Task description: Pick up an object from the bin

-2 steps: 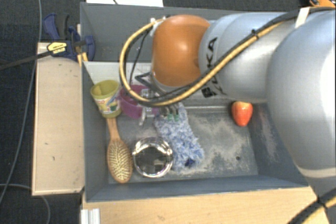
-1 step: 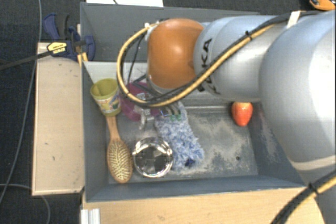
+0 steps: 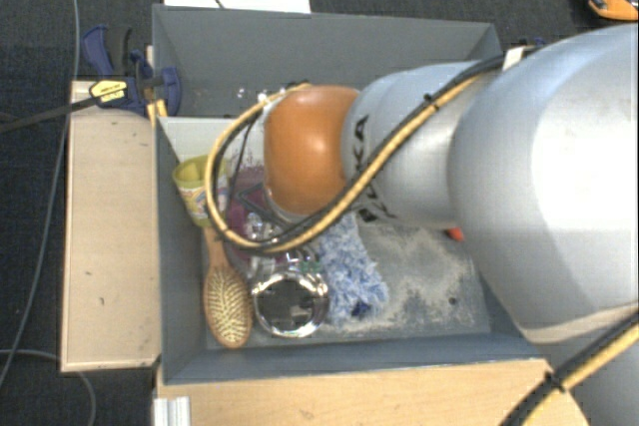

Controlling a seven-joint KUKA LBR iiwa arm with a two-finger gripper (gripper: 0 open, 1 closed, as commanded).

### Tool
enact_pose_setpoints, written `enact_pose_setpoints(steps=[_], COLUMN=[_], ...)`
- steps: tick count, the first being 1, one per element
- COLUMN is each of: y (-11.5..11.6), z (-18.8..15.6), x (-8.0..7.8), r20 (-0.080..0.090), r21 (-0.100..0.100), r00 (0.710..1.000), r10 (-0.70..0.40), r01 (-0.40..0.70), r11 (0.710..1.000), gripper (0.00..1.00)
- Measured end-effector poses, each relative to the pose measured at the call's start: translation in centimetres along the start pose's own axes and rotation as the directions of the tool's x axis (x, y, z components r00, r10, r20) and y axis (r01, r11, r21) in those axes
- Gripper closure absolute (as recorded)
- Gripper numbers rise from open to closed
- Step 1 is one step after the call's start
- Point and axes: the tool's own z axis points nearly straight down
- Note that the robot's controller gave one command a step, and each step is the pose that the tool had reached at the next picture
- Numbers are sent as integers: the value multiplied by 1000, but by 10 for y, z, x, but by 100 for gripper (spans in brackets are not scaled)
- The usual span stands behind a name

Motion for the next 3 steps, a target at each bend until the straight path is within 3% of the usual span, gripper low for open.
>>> enact_pose_setpoints(steps=[1, 2, 3], y=[-1, -10, 7], z=[12, 19, 20], x=[-4, 7, 39], r20=[8, 15, 34], r21=[2, 0, 9], r00=[987, 972, 964], r10=[-161, -235, -264], r01=[161, 235, 263], r11=[987, 972, 965], gripper=[100, 100, 100])
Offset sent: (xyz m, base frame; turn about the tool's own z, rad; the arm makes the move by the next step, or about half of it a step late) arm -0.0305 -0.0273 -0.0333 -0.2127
